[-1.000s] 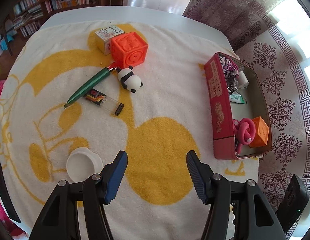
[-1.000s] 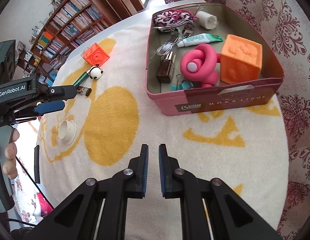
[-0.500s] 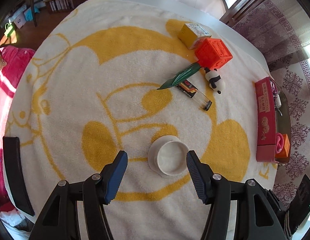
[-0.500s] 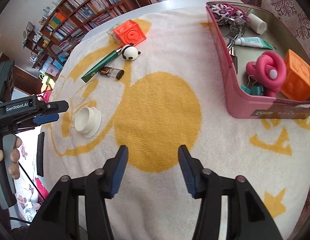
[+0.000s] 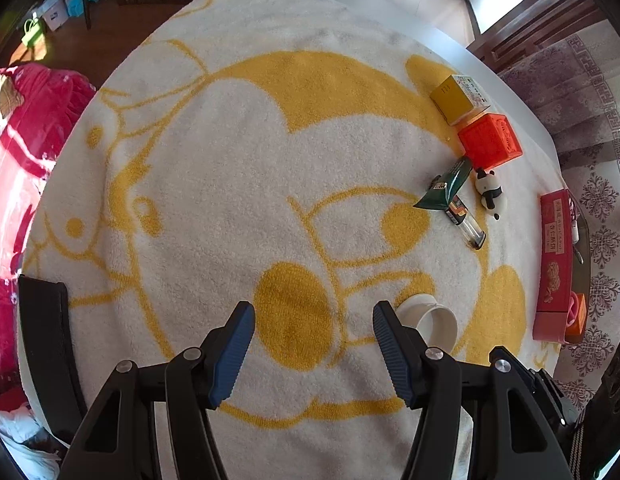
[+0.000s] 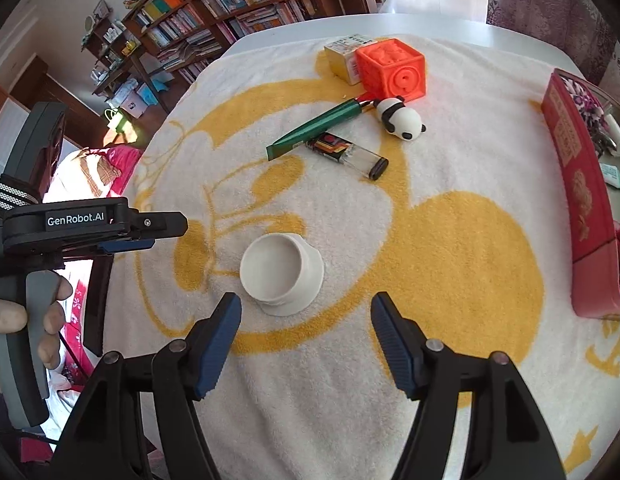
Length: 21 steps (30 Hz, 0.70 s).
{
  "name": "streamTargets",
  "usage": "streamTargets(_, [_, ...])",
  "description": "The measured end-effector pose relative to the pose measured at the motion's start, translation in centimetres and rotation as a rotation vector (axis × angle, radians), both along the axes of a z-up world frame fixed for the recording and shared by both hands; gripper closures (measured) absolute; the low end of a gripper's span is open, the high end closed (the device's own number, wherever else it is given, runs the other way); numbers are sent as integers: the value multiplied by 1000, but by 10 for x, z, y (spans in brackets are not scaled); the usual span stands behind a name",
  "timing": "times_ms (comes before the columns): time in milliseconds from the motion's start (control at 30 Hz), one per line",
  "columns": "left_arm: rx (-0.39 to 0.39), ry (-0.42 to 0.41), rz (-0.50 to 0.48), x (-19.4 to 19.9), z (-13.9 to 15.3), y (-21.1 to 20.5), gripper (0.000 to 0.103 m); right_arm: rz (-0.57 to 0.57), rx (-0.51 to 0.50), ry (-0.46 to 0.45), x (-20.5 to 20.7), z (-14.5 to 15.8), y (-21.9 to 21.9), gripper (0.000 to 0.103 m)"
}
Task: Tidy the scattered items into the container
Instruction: 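Move back and grasp the white cup rim with the right tool, then grasp the green tube with the left tool while the right tool holds the cup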
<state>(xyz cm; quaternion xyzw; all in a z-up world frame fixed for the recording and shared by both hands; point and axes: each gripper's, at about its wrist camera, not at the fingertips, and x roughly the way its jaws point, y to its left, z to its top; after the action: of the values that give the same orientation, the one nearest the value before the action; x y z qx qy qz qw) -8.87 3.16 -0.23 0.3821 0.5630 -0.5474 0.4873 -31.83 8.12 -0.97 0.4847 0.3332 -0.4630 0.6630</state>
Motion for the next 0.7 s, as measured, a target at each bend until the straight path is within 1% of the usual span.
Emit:
streamTargets(100, [3,6,-6,3,-4,-4,30,15,13,7,18,-8,-8,31])
streamTargets(233, [20,14,-19,5,-10,-13,30,30,21,33,39,-16,-18,29])
streamTargets(367, [20,19,-44,2,-12,-23,30,21,27,123,50,-29,-23,29])
streamTargets(433, [15,25,-62,-2,-12,-28,30,5,23,162,50,-33,-23,35])
streamTargets(467, [12,27,-72,-5,-12,-31,30,4,15,176,49,-31,-22,47])
streamTargets(533, [4,34,-96,-13,-11,-38,30,-1,20,160,45,-29,-21,47])
streamTargets(700, [-31,48,-181,-46,-7,-59,30,-60,34,136,24,-25,-9,47])
